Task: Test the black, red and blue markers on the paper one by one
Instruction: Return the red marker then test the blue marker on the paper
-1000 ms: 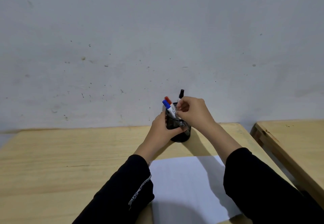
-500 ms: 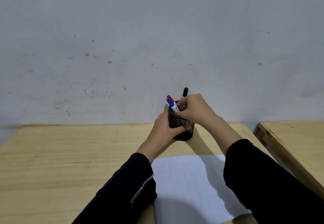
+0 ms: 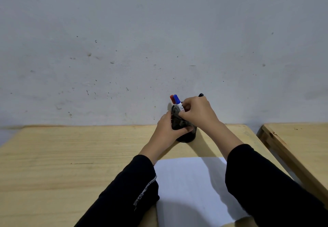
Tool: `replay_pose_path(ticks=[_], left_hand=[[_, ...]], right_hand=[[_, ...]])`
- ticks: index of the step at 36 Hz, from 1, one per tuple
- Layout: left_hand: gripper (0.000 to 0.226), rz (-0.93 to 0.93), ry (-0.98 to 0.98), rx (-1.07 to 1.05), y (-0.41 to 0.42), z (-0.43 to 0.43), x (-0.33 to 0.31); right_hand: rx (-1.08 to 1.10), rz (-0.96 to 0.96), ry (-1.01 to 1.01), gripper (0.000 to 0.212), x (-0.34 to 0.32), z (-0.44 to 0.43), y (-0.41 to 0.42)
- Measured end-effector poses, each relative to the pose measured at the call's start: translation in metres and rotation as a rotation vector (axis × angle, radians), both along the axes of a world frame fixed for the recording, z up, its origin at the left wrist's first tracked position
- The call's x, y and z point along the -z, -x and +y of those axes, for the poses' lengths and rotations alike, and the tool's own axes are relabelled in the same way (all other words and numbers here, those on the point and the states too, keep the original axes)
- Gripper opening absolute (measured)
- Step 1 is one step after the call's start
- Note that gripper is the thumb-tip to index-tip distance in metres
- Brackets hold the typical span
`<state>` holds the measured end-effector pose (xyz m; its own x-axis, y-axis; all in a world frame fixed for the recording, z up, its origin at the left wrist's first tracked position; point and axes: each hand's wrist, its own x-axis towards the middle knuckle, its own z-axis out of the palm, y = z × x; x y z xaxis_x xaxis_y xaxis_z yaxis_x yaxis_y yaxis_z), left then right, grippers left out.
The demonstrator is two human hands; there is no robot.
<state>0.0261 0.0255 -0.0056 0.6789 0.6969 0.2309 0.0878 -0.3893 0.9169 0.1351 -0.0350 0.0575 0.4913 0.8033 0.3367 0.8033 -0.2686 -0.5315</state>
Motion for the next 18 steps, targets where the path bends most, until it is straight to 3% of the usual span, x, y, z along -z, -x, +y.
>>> replay_pose_path(ticks=[7, 14, 18], left_hand=[[0.059, 0.075, -0.054, -0.053, 0.001, -0.002, -0.008], [0.051, 0.028, 0.046, -0.155, 0.007, -0.018, -0.021], [0.024, -0.052, 0.217, -0.185, 0.018, -0.031, -0.026]], right_hand=[[-0.034, 0.103, -0.097, 0.014, -0.005, -0.01, 0.003], [-0.112, 0.227, -0.419, 0.008, -0.028, -0.038, 0.019], [-0.206, 0.269, -0.531, 0.011, -0.05, -0.061, 0.03]])
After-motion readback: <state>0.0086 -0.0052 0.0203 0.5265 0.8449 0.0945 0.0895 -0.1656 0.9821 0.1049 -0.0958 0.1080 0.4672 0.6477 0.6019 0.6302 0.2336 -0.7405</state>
